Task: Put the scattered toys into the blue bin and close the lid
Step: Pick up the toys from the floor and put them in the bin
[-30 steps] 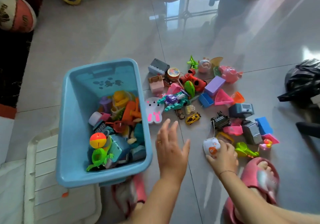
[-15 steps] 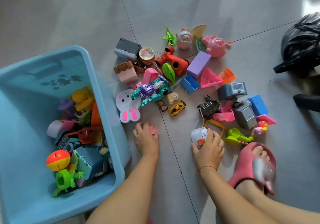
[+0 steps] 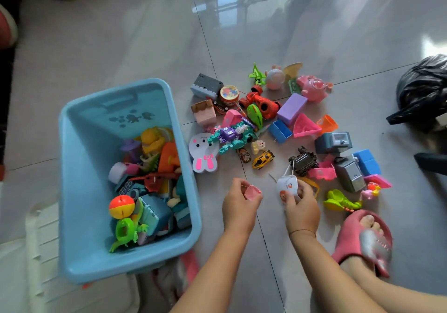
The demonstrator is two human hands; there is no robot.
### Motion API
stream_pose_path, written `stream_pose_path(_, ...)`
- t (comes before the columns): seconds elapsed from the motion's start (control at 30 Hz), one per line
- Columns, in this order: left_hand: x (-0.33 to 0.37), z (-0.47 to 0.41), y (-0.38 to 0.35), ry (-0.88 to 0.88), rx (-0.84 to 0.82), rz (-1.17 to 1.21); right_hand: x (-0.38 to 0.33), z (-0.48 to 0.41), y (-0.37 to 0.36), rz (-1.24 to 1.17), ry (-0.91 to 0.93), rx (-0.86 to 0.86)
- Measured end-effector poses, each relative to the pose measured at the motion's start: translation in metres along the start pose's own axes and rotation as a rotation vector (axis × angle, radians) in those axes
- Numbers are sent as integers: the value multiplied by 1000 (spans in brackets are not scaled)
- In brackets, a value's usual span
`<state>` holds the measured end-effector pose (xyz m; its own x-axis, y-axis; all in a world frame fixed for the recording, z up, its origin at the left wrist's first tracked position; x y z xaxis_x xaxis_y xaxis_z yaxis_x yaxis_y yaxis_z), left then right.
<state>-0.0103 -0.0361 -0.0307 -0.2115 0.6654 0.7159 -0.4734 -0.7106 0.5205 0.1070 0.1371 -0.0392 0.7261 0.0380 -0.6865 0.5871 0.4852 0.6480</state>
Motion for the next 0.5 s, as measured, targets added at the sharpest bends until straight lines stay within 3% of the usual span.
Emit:
stream_pose_path(0.1,49,33,54,-168,124,115,-58,19,14,-204,92,16)
stream_pose_path(0.2,60,62,127,-223,342,205,-104,42,25,-315,155,28)
stream_pose_path(0.37,27,92,218,-153,606,272,-138,71,57,-563,120,50)
stream_pose_path(0.5,5,109,253,-71,717,284,-179,96,72,-663,222,-74)
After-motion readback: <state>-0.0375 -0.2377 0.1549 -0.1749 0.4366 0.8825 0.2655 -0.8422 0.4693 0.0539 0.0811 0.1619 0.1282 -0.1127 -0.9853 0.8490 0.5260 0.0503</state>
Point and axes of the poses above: each hand's wrist, its own z-axis away from the middle knuckle, its own y-axis out of the back of the hand, x = y × z, the point moved 10 cm from there along -z, towards the middle knuckle, and after that the axes turned 2 degrees about -y, right-handed, at the moved point
